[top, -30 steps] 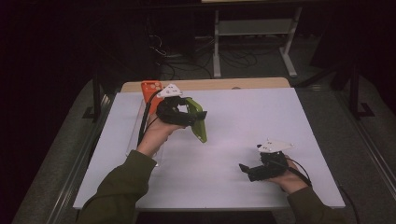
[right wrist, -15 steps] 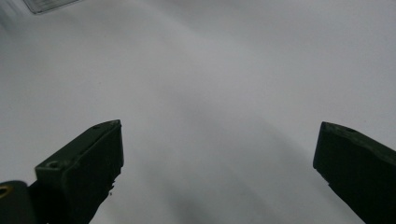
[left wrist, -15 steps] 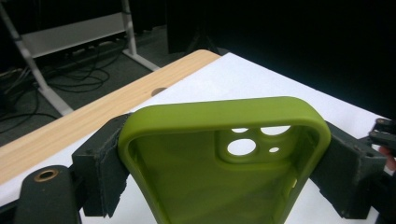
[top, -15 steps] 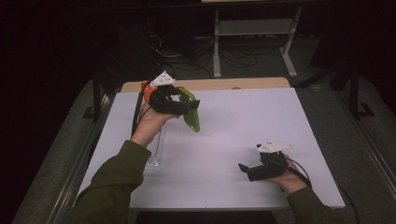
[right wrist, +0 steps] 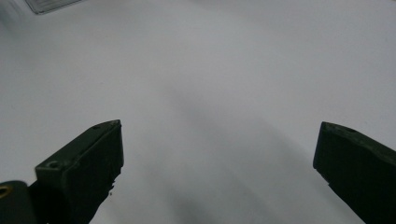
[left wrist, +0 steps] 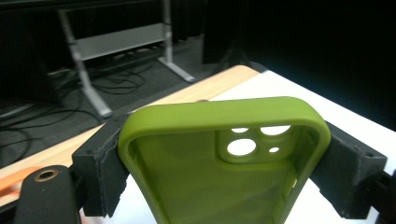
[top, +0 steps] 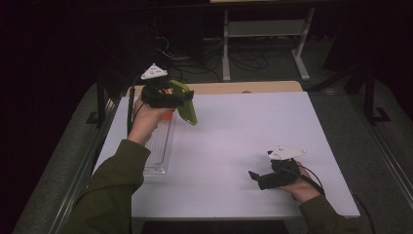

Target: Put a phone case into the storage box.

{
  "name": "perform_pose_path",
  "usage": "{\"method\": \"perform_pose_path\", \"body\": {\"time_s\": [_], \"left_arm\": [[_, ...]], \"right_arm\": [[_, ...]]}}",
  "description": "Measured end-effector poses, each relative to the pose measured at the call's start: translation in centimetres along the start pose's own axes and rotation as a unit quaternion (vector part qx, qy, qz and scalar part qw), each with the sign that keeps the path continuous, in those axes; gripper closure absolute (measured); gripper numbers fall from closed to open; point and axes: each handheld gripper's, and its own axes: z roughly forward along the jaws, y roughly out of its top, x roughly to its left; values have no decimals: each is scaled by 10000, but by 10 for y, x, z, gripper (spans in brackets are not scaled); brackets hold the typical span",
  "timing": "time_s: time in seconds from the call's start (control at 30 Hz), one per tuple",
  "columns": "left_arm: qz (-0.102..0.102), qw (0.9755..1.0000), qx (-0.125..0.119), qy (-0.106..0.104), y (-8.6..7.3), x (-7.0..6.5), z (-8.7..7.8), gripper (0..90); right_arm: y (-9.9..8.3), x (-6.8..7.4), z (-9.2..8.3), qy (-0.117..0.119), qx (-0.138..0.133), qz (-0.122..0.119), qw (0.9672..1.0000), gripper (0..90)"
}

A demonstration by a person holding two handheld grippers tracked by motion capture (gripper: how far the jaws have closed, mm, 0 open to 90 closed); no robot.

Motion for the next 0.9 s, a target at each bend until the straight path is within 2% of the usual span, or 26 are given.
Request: {"method": "perform_pose_path", "body": {"time_s": [0.13,0.23,0.43,0.53,0.63,0.77,0.87,0.9], "left_arm": [[-133,9993,-24,355,1,14,-4,150],[-197,9983,-10,543,0,22,-5,150],[-379,9945,-13,972,-3,39,-7,149],[-415,9909,36,1281,-5,47,-6,149],[-489,9879,89,1467,-8,53,-5,149],[-603,9825,178,1752,-11,60,-1,149],[-751,9774,246,1960,-16,66,2,149],[-751,9769,281,1982,-17,68,2,149]], "right_arm": [[0,0,0,-5,2,10,10000,10],[0,0,0,-3,-3,1,10000,10],[0,-1,0,-8,-16,14,10000,10],[0,-1,-1,-6,-6,5,10000,10],[0,-1,-1,-6,-10,-8,10000,10],[0,-1,-1,-14,-25,-10,10000,10],[0,-1,-1,-13,-25,-9,10000,10],[0,-1,-1,-11,-23,-11,10000,10]]}}
